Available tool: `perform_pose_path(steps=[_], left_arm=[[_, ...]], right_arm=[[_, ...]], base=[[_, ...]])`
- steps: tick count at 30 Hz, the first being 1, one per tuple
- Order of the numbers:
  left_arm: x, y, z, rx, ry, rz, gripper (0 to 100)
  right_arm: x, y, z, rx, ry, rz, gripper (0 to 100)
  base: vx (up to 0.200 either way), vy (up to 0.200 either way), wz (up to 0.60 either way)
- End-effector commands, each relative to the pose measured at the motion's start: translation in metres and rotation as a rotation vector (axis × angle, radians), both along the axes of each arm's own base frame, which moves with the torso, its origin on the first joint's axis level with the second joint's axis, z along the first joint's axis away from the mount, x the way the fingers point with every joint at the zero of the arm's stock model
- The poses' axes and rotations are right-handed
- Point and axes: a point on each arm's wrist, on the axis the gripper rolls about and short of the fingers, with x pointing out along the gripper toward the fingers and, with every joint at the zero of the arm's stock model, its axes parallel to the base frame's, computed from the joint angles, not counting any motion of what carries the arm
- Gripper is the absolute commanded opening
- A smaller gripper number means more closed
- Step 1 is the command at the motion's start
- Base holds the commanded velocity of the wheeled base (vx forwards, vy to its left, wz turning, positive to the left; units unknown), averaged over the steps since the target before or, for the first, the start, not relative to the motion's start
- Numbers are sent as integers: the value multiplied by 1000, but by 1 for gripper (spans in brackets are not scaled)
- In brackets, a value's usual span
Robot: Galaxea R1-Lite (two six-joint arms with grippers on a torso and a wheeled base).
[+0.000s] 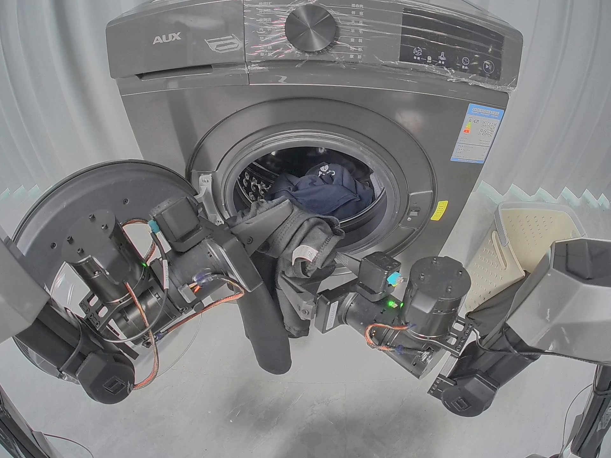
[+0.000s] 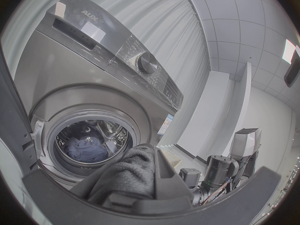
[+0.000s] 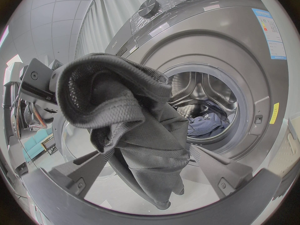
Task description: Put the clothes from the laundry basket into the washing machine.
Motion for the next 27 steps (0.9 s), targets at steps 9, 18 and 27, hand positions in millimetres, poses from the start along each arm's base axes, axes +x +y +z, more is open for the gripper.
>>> perform_pose_path(steps=[9,18,27], left_arm=[[-3,1,4,-9,-11,-3,0],[-1,2,1,-3,-2,2,0],[4,6,2,-29,23,13,0]], right_arm=[[16,6,-6,14,-7,-24,100],[11,13,1,61,-38,-11,0],[-17,-15,24,52,-31,-8,0]], base=[[0,0,0],[0,0,0],[0,0,0]])
